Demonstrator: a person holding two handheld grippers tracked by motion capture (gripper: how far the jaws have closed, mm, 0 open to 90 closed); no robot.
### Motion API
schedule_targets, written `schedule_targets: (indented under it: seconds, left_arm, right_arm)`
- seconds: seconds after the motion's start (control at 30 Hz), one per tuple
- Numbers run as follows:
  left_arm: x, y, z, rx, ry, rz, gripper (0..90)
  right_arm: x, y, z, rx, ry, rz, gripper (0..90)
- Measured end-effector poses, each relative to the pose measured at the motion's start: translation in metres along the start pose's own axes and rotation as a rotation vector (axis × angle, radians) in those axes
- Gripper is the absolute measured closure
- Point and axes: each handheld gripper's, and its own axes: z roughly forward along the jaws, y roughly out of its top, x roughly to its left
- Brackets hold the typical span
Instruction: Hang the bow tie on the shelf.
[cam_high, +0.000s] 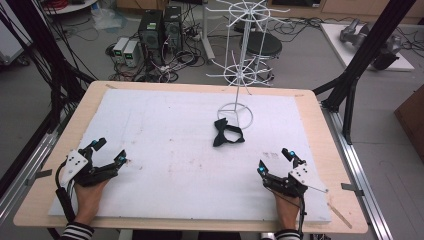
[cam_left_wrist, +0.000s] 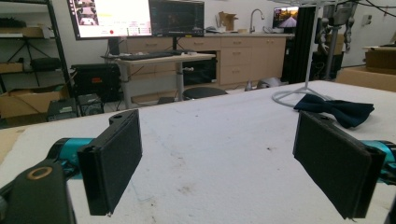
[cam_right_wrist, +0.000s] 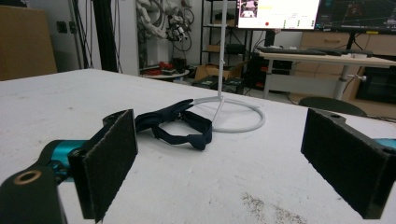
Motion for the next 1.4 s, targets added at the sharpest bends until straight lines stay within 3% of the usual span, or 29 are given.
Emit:
schedule_targets:
  seconds: [0.53, 0.73, 1.0, 1.4]
  left_arm:
    - [-0.001, 0.0, 0.0, -0.006, 0.014, 0.005, 15.6]
    - [-0.001, 0.0, 0.0, -0.001, 0.013, 0.005, 15.6]
    - [-0.001, 0.0, 0.0, -0.007, 0.013, -0.002, 15.6]
    - [0.0, 0.0, 0.0, -0.003, 0.014, -0.008, 15.6]
  right_arm:
    - [-0.001, 0.0, 0.0, 0.002, -0.003, 0.014, 9.9]
    - [-0.001, 0.001, 0.001, 0.005, -0.004, -0.008, 9.9]
    - [0.001, 0.004, 0.005, 0.067, 0.002, 0.005, 9.9]
    - [0.017, 0.041, 0.022, 0.101, 0.035, -0.002, 9.9]
